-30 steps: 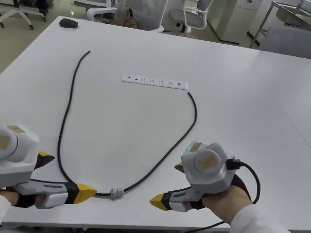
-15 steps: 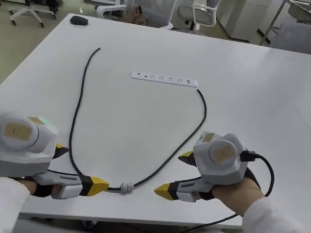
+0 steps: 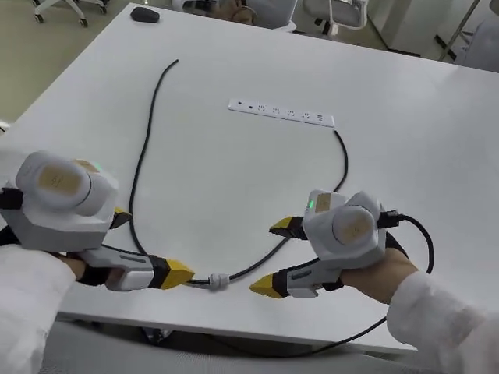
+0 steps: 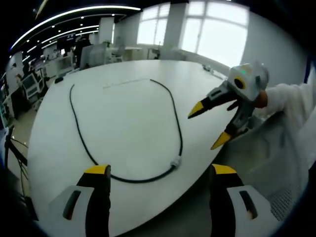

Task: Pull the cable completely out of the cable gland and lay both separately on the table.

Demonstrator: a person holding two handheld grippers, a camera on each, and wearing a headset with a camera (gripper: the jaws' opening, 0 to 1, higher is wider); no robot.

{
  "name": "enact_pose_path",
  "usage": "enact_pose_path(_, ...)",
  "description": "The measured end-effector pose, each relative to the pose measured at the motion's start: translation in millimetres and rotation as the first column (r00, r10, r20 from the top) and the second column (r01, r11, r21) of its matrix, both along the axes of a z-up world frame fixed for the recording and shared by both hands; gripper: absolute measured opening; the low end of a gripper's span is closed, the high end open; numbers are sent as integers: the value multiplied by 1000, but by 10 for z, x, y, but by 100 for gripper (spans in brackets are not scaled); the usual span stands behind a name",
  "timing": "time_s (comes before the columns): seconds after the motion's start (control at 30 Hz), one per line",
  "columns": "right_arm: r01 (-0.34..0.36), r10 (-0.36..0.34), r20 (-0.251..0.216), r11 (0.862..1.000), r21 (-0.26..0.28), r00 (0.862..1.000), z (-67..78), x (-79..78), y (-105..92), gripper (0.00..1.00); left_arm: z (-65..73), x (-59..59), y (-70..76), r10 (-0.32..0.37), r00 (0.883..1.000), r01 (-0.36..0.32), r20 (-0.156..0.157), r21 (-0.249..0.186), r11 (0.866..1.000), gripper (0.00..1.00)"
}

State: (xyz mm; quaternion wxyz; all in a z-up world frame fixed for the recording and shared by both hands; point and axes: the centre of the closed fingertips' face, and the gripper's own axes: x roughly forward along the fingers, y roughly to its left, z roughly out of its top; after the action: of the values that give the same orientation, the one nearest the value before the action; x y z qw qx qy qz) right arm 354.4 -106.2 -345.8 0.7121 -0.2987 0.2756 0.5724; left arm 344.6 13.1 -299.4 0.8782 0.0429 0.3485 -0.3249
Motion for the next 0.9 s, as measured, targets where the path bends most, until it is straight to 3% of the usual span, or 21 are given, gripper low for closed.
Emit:
enact_pose_path(0.13, -11, 11, -17, 1000, -2, 1000, -126, 28, 46, 52, -3, -12, -14, -8, 1000, 8, -3, 1, 1000, 82)
enact_pose_path(0.23, -57, 57, -16, 998, -36, 998, -248, 21, 74, 51, -2, -20, -27, -18, 1000, 18, 0, 4, 1000, 82)
enact_pose_path(0.43, -94, 94, -31, 995, -15, 995, -355, 49, 199, 43, 15, -6, -18, -13, 1000, 13, 5, -7, 1000, 81)
enact_pose_path(0.63, -125, 125, -14, 992, -23, 992, -513, 86, 302, 32, 17, -21, -44, -28, 1000, 28, 0, -12, 1000, 79)
enact_pose_path(0.9, -198, 197, -31, 980, -16, 980, -627, -43, 427, 25, 35, -12, -53, -35, 999, 35, 9, -19, 999, 78)
